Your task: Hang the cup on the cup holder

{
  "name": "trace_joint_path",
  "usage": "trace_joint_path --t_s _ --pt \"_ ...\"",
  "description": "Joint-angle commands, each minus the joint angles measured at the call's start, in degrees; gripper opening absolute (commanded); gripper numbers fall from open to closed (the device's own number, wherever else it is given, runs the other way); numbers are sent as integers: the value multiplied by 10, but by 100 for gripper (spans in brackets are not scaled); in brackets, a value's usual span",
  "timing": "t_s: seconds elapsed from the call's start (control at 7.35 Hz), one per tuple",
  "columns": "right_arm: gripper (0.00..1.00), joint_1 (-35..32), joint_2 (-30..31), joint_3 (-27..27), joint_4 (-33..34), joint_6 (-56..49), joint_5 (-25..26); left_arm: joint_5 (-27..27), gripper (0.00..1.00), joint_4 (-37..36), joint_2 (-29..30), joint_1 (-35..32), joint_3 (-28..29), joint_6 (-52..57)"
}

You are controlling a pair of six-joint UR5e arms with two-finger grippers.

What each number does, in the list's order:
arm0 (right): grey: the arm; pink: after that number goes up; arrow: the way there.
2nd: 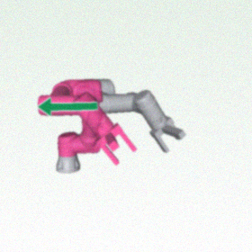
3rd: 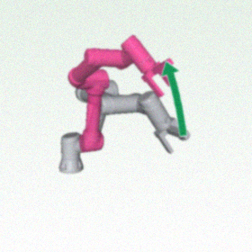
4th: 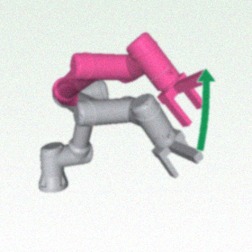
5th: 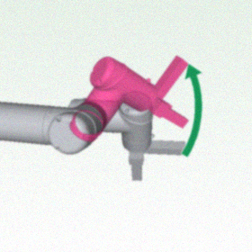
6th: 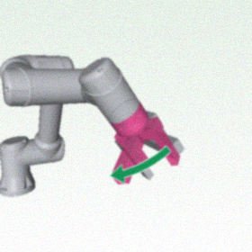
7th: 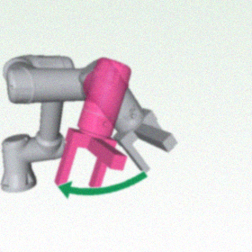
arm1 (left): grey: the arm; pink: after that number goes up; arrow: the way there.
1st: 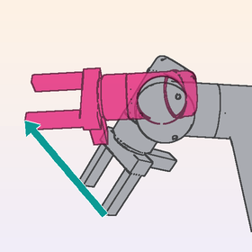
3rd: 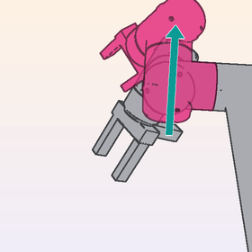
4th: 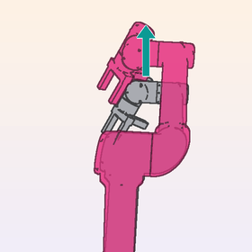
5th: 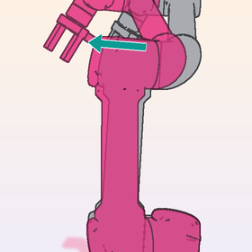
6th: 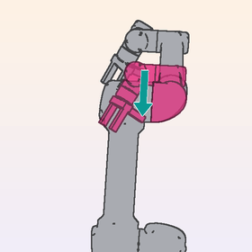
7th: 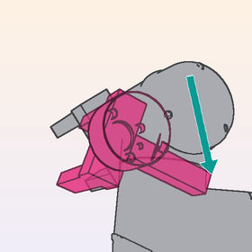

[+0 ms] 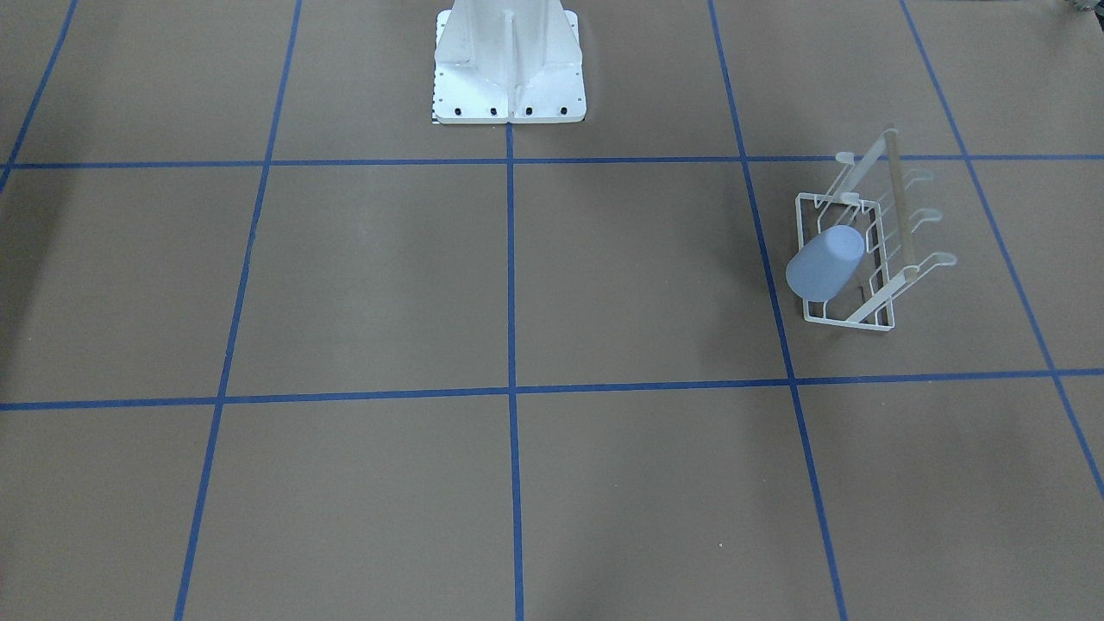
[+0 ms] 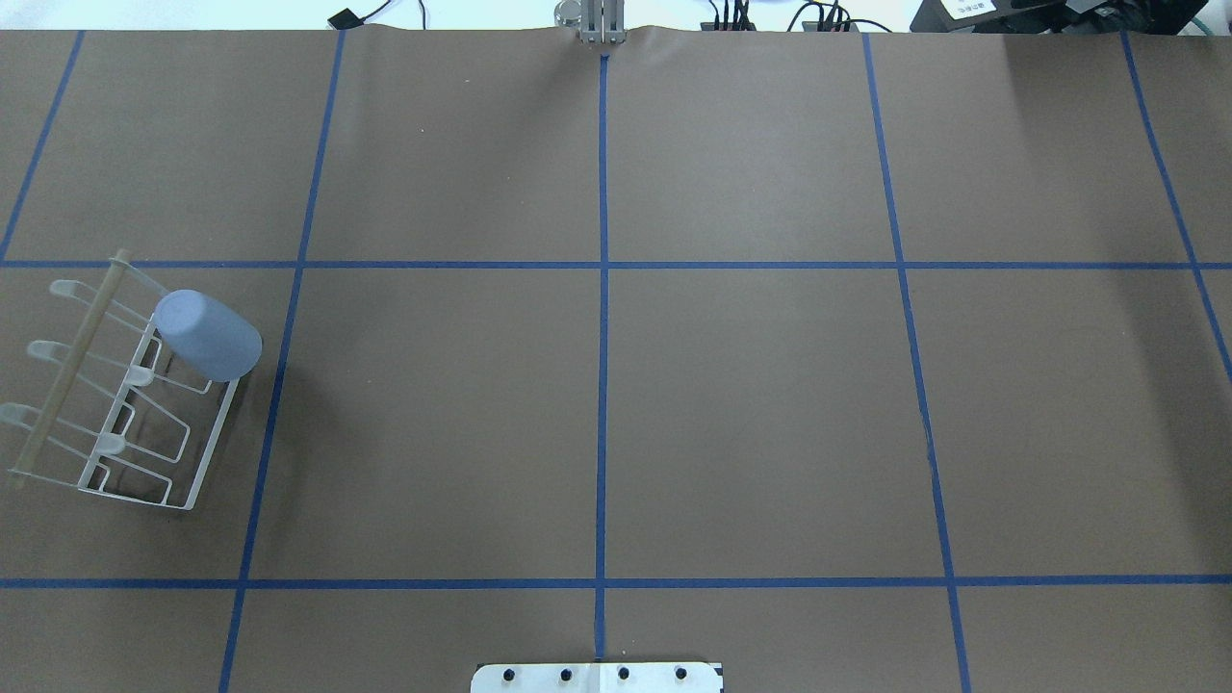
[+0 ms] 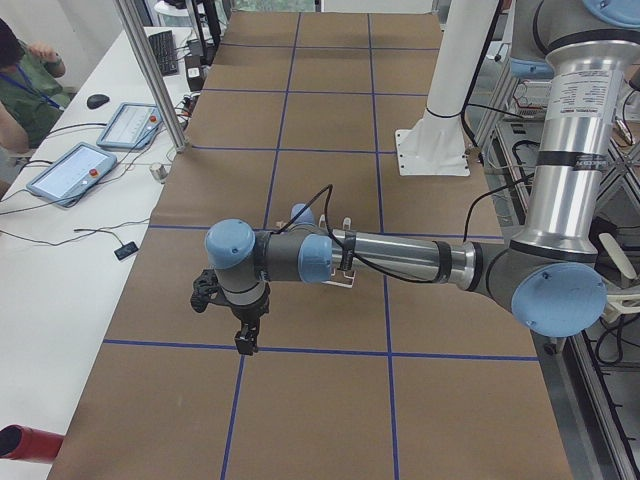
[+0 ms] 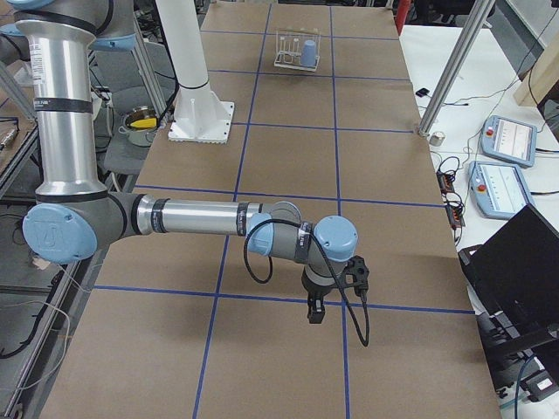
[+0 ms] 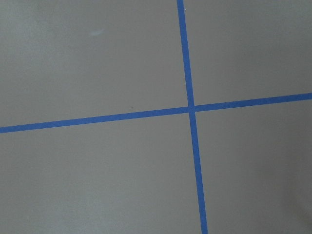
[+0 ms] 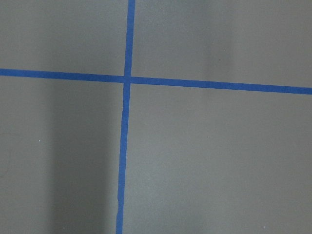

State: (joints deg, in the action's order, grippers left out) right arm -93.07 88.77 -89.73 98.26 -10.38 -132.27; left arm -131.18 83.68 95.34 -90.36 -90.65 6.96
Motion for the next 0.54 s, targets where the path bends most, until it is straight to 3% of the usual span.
trace_joint_path --t_s 0.0,0.41 --pt "100 0 0 0 0 0 0 0 98 0 0 0 6 1" --pt "100 0 -5 -2 -1 0 1 0 98 2 0 0 16 1"
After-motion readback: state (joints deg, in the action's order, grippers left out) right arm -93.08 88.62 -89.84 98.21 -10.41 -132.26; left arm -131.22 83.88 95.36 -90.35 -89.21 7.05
